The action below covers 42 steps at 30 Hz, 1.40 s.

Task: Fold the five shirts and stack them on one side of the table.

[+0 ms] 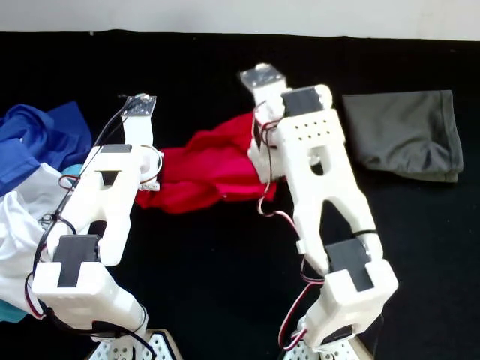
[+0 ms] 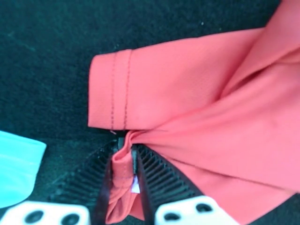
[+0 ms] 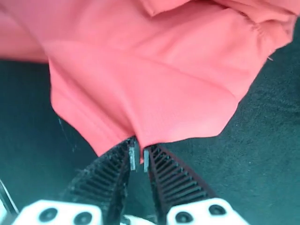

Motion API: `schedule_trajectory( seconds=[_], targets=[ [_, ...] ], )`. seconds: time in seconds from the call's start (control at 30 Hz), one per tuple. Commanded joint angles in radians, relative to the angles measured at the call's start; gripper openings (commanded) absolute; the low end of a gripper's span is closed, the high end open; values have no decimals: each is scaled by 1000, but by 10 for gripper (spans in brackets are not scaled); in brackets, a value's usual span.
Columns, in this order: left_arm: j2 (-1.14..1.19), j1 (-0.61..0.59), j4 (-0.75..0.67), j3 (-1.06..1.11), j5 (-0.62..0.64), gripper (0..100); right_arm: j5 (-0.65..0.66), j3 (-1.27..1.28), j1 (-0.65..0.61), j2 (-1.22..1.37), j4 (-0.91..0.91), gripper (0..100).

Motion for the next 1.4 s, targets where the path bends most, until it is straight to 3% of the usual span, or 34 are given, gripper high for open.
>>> schedule_trajectory(
  seconds=[0.0,0.1,0.33,0.4,0.57,0.73,1.0,1.2,1.37],
  targets=[
    [4,-7,0,-21,3,9,120,114,-22,-38,21,5],
    [4,-7,0,-21,3,9,192,200,-39,4,-28,5],
    [4,-7,0,-21,3,9,190,216,-41,113,-309,15],
    [4,-7,0,-21,3,9,164,214,-44,160,-338,70],
    [4,-7,0,-21,3,9,86,174,-56,191,-340,256],
    [4,-7,0,-21,3,9,29,85,-59,139,-269,259],
    [4,-7,0,-21,3,9,100,77,-97,120,-110,260],
    [4,-7,0,-21,3,9,101,147,-104,236,-217,346],
    [4,-7,0,-21,3,9,103,145,-110,321,-328,347]
  ],
)
